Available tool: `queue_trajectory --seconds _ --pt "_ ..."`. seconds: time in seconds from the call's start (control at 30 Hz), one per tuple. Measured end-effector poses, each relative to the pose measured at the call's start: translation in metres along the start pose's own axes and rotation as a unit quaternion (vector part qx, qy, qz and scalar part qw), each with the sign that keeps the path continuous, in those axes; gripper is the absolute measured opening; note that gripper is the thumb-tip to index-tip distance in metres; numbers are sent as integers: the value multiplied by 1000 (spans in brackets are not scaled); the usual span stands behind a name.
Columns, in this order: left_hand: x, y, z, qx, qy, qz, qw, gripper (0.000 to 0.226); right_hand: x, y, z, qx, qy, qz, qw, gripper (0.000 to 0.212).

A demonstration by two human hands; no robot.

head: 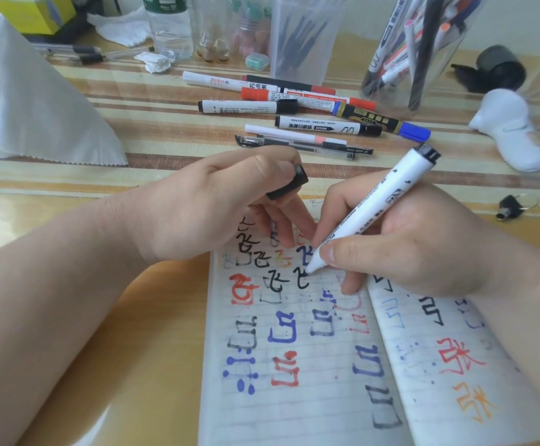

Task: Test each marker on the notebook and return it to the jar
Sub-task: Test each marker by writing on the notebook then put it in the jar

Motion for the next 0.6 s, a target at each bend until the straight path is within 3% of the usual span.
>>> queue_trajectory --seconds 0.1,0.17,0.23,0.33,0.6 --pt "0 2 1 -26 13 19 999 25 2 -1 2 2 -7 -15 1000 4" --pt "-2 2 3 -24 10 -31 999 30 1 -5 3 15 -25 -10 1000 4" --pt "-4 3 5 -37 7 -89 995 30 2 -15 5 44 -47 68 996 10" --pt "-7 2 7 -32 12 -90 995 25 3 -30 8 95 -90 207 970 9" --pt "-17 -7 14 34 60 -28 997 18 3 -39 7 153 -116 369 910 11"
Point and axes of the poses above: each hand's wrist, its own z-axis towards the middle knuckle, its own y-axis out of the palm, x = y × z, the point moved 7 cm from there along z, towards the middle knuckle, and after that the axes turned 11 degrees about y, right-handed, at the moved point
